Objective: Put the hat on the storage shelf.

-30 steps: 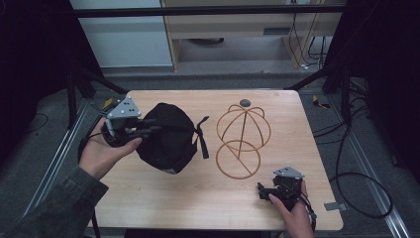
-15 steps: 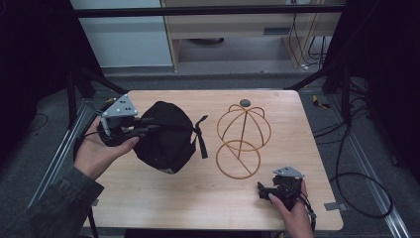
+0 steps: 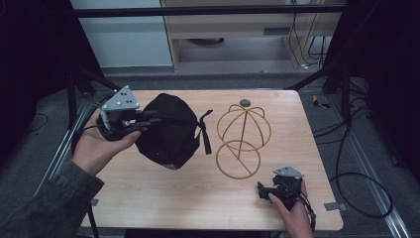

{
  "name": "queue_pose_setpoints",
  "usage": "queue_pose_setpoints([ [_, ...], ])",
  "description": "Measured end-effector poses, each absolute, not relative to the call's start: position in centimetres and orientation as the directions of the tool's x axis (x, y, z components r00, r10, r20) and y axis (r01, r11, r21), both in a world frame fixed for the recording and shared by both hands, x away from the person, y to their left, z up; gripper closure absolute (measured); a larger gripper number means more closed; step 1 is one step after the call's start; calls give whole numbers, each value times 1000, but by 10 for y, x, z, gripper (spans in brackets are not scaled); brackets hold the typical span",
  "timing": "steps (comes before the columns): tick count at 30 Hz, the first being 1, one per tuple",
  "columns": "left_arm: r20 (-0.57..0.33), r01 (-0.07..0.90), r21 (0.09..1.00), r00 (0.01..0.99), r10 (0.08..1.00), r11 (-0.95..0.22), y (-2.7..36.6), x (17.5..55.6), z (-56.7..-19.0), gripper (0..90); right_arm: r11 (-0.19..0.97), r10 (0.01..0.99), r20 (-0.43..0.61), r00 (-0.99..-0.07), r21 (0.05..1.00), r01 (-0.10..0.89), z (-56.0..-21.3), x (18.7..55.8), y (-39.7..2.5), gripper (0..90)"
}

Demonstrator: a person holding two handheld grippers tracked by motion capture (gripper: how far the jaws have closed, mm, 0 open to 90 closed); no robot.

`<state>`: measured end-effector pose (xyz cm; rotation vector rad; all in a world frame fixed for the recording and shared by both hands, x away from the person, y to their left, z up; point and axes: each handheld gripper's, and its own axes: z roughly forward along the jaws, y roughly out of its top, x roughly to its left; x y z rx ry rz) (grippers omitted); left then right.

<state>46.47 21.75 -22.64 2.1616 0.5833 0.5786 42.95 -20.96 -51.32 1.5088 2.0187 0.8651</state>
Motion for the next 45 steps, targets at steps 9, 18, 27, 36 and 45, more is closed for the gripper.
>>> queue_pose_setpoints([
  [9, 226, 181, 795, 797, 559, -579, 205, 462, -209, 730, 194, 959, 1, -282, 724, 662, -513, 430, -210, 4],
  [18, 219, 174, 813, 792, 569, -556, 202, 464, -204, 731, 197, 959, -2, -284, 724, 661, -513, 430, -210, 3],
  [27, 223, 166, 810, 800, 557, -562, 201, 470, -192, 731, 189, 962, -2, -272, 725, 662, -513, 432, -209, 4],
  [36, 250, 132, 806, 808, 533, -577, 184, 464, -174, 731, 192, 962, -4, -274, 725, 662, -513, 432, -209, 4],
  [45, 234, 120, 810, 832, 503, -574, 161, 475, -168, 731, 191, 962, -4, -274, 726, 661, -514, 432, -209, 4],
])
